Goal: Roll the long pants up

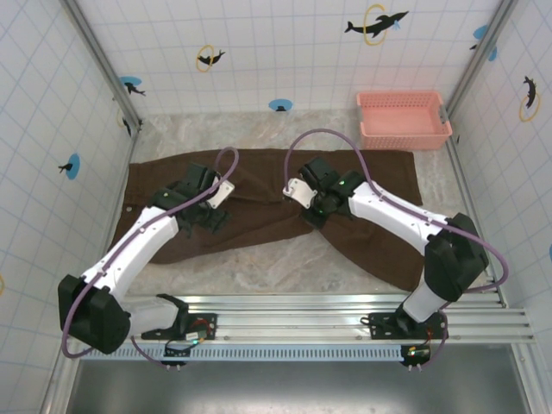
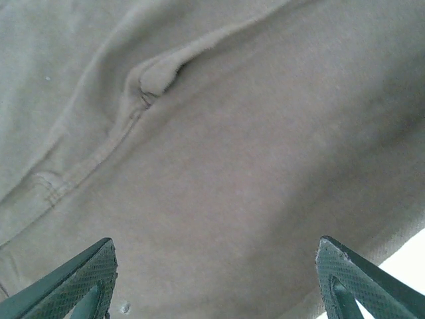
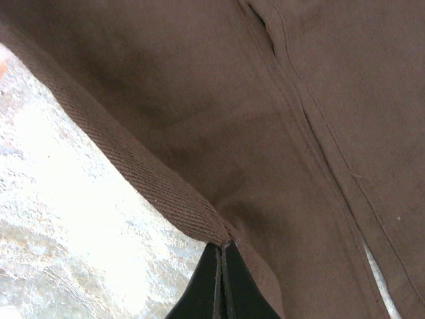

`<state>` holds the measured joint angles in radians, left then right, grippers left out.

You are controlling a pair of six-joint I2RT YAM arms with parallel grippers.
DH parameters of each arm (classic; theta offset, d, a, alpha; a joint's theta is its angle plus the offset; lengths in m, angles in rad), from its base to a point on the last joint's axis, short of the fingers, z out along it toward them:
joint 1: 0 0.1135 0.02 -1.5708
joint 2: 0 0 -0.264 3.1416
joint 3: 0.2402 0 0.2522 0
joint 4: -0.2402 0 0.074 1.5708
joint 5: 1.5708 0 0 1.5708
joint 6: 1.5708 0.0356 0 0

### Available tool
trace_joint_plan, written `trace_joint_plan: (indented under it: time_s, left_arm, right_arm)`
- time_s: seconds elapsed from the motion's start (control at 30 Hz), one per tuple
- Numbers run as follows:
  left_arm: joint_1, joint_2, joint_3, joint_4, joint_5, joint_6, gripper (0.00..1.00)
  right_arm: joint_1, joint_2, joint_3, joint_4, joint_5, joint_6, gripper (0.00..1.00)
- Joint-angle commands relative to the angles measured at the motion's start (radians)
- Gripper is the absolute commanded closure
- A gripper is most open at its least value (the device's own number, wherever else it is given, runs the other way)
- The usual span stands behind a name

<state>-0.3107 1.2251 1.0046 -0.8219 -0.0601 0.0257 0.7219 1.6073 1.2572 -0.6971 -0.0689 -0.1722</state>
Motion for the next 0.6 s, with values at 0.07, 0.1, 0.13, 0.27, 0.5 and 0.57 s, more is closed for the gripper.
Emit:
trace_joint_plan:
  time_s: [0.07,0.1,0.13,0.27,0.5,0.57]
  left_arm:
    - [-0.038,0.039,0.06,-0.172,0.075,-0.028,0.21]
    - [-0.049,0.048,0.075,-0.193,0.082,-0.033,0.21]
    - [-0.056,0.059,0.093,-0.221,0.095,-0.033,0.21]
    - [-0.08,0.092,0.13,-0.287,0.094,-0.017,0.2]
    - [-0.093,0.197,0.144,-0.308,0.033,-0.032,0.2]
    - [-0.093,0.229,0.151,-0.316,-0.004,-0.036,0.2]
  right_arm:
    - [-0.028,0.007,0.05,0.033,-0.006,-0.005,1.0]
    - [-0.034,0.006,0.05,0.036,-0.007,-0.003,1.0]
    - [-0.044,0.005,0.049,0.038,-0.017,-0.002,1.0]
    - [-0.064,-0.001,0.052,0.044,-0.028,-0.001,1.0]
    - [-0.087,-0.009,0.069,0.049,-0.028,0.0,1.0]
    - [-0.094,-0.013,0.072,0.05,-0.036,0.0,1.0]
